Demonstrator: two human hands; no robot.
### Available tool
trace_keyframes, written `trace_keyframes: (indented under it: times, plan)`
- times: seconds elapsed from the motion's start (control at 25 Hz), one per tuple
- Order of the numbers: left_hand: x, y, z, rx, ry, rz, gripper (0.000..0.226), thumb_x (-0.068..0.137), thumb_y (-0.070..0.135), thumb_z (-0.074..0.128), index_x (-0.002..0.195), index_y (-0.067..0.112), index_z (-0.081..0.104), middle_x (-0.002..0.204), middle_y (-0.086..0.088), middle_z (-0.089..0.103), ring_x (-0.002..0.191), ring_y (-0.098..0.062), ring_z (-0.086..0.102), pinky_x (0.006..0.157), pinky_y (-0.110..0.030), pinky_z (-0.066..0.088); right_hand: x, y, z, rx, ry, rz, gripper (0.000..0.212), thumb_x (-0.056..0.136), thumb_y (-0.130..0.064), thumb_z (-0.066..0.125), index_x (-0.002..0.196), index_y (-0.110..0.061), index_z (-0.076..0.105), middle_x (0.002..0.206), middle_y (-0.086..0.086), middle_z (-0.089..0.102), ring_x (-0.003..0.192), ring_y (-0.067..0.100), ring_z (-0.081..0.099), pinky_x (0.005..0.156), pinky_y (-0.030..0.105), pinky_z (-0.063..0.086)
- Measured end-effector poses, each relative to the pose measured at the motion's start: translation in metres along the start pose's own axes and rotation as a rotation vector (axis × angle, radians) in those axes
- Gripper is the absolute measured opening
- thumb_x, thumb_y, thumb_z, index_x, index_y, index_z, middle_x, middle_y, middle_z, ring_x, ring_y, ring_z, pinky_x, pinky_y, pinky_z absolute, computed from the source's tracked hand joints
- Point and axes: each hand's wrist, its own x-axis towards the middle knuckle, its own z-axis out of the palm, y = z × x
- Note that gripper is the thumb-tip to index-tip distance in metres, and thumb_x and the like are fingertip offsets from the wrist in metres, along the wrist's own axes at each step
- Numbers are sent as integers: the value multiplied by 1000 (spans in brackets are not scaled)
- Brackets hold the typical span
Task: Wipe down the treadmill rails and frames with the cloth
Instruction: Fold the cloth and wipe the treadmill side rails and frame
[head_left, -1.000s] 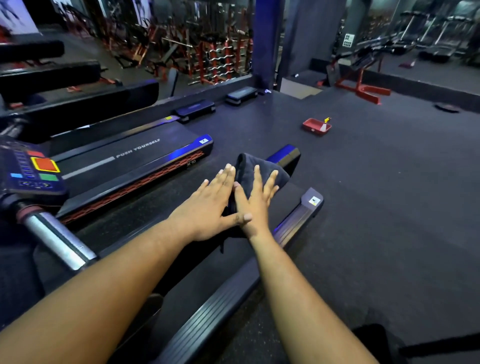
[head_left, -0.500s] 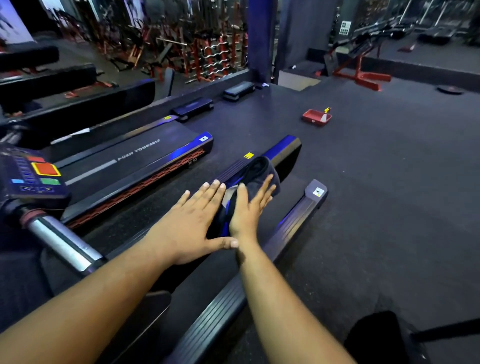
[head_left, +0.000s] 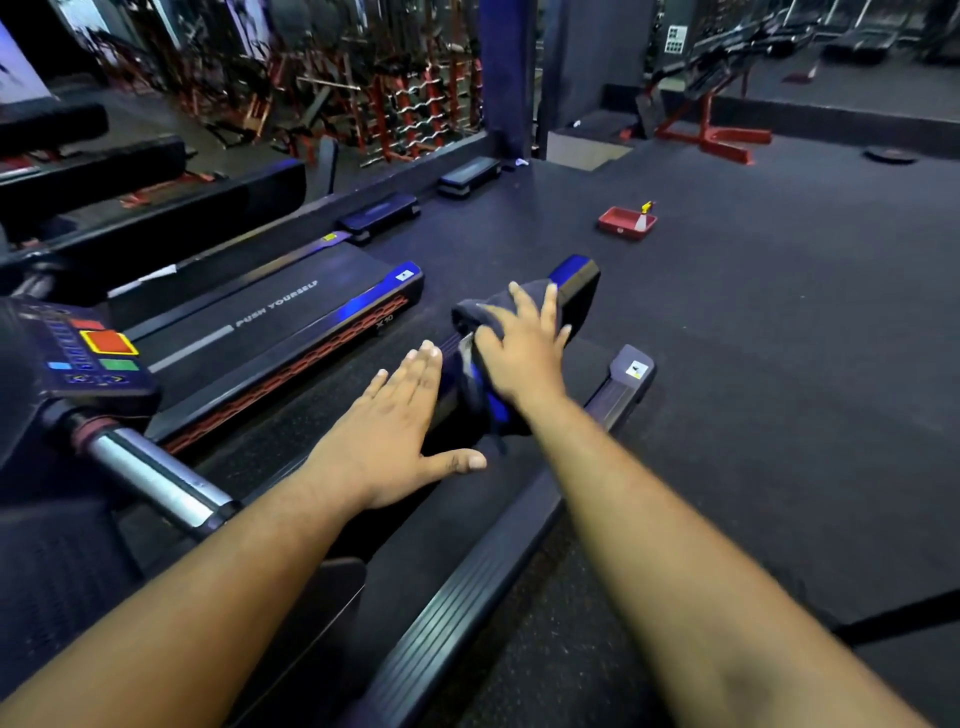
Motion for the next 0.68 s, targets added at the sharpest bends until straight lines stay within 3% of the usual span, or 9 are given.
trace_keyframes:
  times: [0.12,0.28,0.36,0.52,0.6,0.68]
  plan:
    - [-22,2,3,105,26,-35,123,67,96,8,153,15,-26,164,-2,-24,152,-12,-18,126,-39,1,31,-6,-23,-182,-116,33,45,92,-41,44,129,-22,62,153,-4,41,153,24,2,114,72,-4]
    - [-57,-5,7,115,46,-142,123,71,96,12,153,12,-23,165,-4,-20,153,-15,-14,124,-37,-1,-74,-36,10,-75,-74,-281,50,90,-51,42,132,-29,58,147,-8,46,151,20,15,116,65,-4]
    - [-59,-5,7,107,45,-158,126,67,97,9,154,11,-22,165,-5,-18,153,-15,-13,124,-37,-1,-72,-27,8,-175,-84,-372,52,91,-54,38,133,-30,58,145,-7,48,150,20,17,115,66,-2]
    - [-60,-7,5,84,23,-138,130,61,98,7,152,10,-25,165,-6,-19,153,-16,-12,123,-37,0,-7,-37,-6,-344,-144,-117,45,96,-47,41,124,-22,66,142,-2,54,150,21,20,114,72,0]
    - [-72,-11,4,81,18,-134,130,60,97,6,150,10,-29,162,-5,-26,152,-15,-15,124,-37,-1,-42,-53,8,-237,-99,-69,43,95,-45,43,127,-26,63,147,-5,48,151,21,15,115,70,-1]
    - [-88,-19,2,68,8,-131,128,60,98,8,147,13,-33,157,-1,-32,151,-14,-18,125,-40,0,-110,-66,28,-14,-76,-158,49,93,-49,42,137,-31,55,157,-5,36,153,22,5,115,66,-1]
